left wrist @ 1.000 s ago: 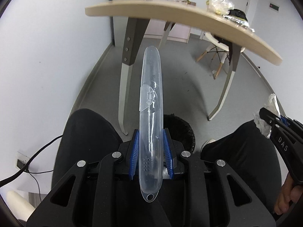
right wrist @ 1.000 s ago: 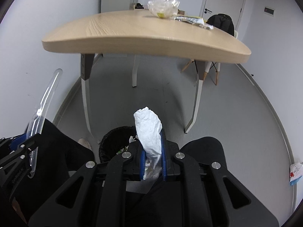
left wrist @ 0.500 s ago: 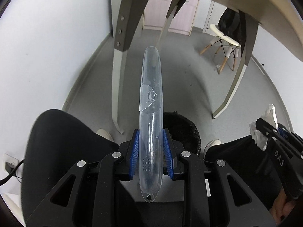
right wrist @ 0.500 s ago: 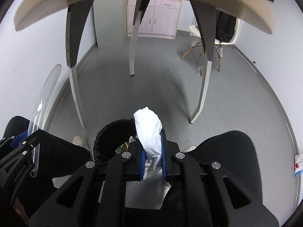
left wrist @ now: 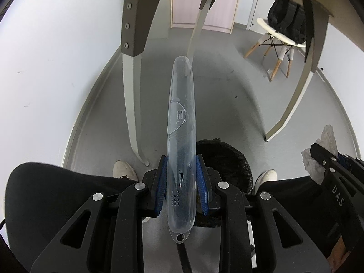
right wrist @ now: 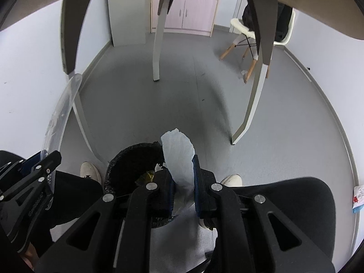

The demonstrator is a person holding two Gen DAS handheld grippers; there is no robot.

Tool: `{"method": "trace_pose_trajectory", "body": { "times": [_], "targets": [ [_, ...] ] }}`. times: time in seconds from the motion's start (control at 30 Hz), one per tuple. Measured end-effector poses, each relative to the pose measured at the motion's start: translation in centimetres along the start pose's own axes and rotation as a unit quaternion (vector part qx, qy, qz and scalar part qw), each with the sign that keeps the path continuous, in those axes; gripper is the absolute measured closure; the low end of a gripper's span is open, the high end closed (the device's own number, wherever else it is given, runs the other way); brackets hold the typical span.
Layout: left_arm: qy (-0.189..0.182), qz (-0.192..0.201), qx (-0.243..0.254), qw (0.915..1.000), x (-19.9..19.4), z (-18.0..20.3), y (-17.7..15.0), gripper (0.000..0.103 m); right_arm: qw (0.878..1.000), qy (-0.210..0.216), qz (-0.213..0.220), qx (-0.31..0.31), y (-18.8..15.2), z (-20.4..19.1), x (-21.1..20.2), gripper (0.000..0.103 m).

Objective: Collect trash
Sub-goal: 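Carry the plastic tube and tissue down over the trash bin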

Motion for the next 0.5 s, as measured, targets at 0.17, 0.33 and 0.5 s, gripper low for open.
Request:
{"method": "trace_pose_trajectory", "body": {
  "times": [0.17, 0.33, 0.5],
  "targets": [
    [0.002, -0.022, -0.001, 0.9998, 2.7, -0.5, 0.8, 0.079, 1.0, -0.004, -0.021, -0.013, 1.0, -0.7, 2.9, 0.09],
    [0.008, -0.045, -0.001, 0.9989, 5.4, -1.0, 1.3, 0.079, 0.998, -0.005, -0.05, -0.03, 1.6, -1.4, 6.2, 0.09],
    [0.011, -0.074, -0.01, 0.9972, 8.0, -1.7, 1.3, 0.079, 0.996, 0.002, -0.081, -0.038, 1.8, -1.9, 8.8, 0.088]
  ]
}}
Point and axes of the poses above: each gripper's, at about its wrist camera, not at the fingertips, and x roughly the way its jaws point, z to its right, y to its top, the point moved 2 cm from there along x, roughly the way its jaws point, and after that the axes turned 11 degrees about x, right-handed, at the moved point
